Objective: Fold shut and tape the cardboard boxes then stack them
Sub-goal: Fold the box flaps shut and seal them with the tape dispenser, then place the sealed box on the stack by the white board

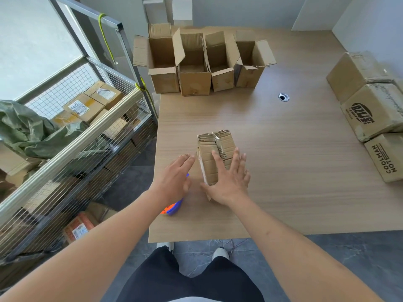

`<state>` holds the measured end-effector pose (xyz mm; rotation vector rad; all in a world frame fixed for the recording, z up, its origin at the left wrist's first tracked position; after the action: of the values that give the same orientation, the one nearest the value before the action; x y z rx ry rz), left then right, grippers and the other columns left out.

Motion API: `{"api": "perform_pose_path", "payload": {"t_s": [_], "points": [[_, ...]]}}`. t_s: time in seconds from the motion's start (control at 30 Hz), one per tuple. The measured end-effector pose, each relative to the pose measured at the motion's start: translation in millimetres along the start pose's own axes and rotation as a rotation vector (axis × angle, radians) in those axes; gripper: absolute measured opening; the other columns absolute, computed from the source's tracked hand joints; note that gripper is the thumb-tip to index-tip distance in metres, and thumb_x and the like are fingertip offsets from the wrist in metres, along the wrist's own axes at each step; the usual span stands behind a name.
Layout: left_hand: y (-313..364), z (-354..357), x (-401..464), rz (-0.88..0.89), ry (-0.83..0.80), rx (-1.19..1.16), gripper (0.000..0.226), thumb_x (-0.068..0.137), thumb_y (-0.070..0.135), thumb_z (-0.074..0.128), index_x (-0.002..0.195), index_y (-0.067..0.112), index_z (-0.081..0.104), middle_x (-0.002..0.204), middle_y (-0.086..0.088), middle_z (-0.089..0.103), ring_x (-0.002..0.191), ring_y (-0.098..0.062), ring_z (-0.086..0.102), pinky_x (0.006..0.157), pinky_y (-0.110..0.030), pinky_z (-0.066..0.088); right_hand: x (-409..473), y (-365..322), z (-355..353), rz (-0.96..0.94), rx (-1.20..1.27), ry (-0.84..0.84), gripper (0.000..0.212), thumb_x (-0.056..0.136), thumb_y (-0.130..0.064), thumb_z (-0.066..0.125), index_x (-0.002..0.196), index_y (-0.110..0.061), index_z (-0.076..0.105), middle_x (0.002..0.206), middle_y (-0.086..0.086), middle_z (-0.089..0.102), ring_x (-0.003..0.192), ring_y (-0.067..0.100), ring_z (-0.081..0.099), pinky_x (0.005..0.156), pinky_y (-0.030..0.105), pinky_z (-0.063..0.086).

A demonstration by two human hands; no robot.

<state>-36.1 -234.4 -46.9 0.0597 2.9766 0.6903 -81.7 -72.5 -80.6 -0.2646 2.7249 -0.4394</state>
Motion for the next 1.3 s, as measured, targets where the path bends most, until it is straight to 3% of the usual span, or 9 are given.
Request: {"api": "perform_pose_path", "payload": {"t_s": [0.07, 0.13, 0.33, 0.57, 0.77, 0.93, 1.3], "points": [[-6.8, -0.8, 3.0, -0.014, -0.014, 0.004, 0.069, 0.097, 0.013, 0.058, 0.16, 0.011, 0.03, 0.161, -0.006, 0.034, 0.148, -0.023, 0.033, 0.117, -0.029, 0.03, 1.7, 0.5, -6.7, 0.049, -0.005, 0.121, 0.096, 0.071, -0.087, 0.05, 0.152, -0.058, 0.008, 0.167, 0.004, -0.02, 0.156, 0.033, -0.011, 0.119, 0.058, 0.019], [-12.5, -0.1, 6.5, -0.027, -0.044, 0.011, 0.067, 0.098, 0.014, 0.058, 0.159, 0.011, 0.031, 0.162, -0.009, 0.033, 0.149, -0.027, 0.032, 0.119, -0.034, 0.029, 3.9, -1.1, -9.8, 0.072, -0.048, 0.2, 0.092, 0.073, -0.083, 0.053, 0.15, -0.058, 0.012, 0.167, 0.005, -0.009, 0.154, 0.034, 0.008, 0.115, 0.054, 0.03], [-25.3, -7.2, 20.0, -0.033, -0.097, 0.068, 0.064, 0.103, 0.029, 0.053, 0.16, 0.016, 0.029, 0.164, -0.013, 0.029, 0.153, -0.032, 0.023, 0.123, -0.047, 0.023, 21.4, -7.9, -17.0, 0.156, -0.103, 0.132, 0.1, 0.063, -0.081, 0.061, 0.15, -0.061, 0.015, 0.163, 0.013, 0.005, 0.128, 0.038, 0.043, 0.103, 0.046, 0.04], [-22.6, -49.4, 40.1, 0.035, -0.073, 0.107, 0.062, 0.104, 0.039, 0.048, 0.161, 0.022, 0.029, 0.165, -0.009, 0.029, 0.153, -0.031, 0.023, 0.123, -0.048, 0.023, 15.6, -25.6, -48.5, 0.22, -0.056, 0.146, 0.094, 0.062, -0.077, 0.06, 0.148, -0.057, 0.028, 0.156, 0.009, 0.023, 0.117, 0.035, 0.05, 0.098, 0.043, 0.044], [-3.7, -95.6, 59.4, 0.115, -0.099, 0.167, 0.06, 0.107, 0.041, 0.042, 0.162, 0.024, 0.025, 0.168, -0.009, 0.021, 0.155, -0.032, 0.016, 0.126, -0.049, 0.016, -1.1, -43.7, -102.5, 0.303, -0.006, 0.217, 0.094, 0.059, -0.079, 0.058, 0.147, -0.056, 0.034, 0.136, 0.004, 0.037, 0.108, 0.032, 0.053, 0.093, 0.042, 0.047], [26.6, -146.2, 75.1, 0.192, -0.075, 0.178, 0.065, 0.106, 0.043, 0.043, 0.163, 0.024, 0.019, 0.169, -0.008, 0.018, 0.157, -0.031, 0.012, 0.128, -0.049, 0.011, -15.9, -60.4, -154.2, 0.328, 0.021, 0.273, 0.093, 0.06, -0.081, 0.059, 0.147, -0.056, 0.036, 0.134, 0.004, 0.039, 0.112, 0.033, 0.053, 0.093, 0.042, 0.046], [132.6, -226.2, 88.1, 0.291, 0.102, 0.257, 0.064, 0.105, 0.047, 0.043, 0.161, 0.023, 0.025, 0.167, -0.007, 0.027, 0.154, -0.033, 0.021, 0.126, -0.051, 0.017, -71.6, -44.3, -278.3, 0.334, 0.014, 0.441, 0.091, 0.058, -0.083, 0.058, 0.142, -0.054, 0.04, 0.128, 0.006, 0.043, 0.108, 0.032, 0.054, 0.089, 0.043, 0.048]]}}
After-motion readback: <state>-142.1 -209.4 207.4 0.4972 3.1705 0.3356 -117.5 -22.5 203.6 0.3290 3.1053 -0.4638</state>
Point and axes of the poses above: each hand's wrist, its own x-axis towards the middle knuckle, its own z-axis out of the palm, y = z × x, the point moved 8 cm from there along x, towards the middle knuckle
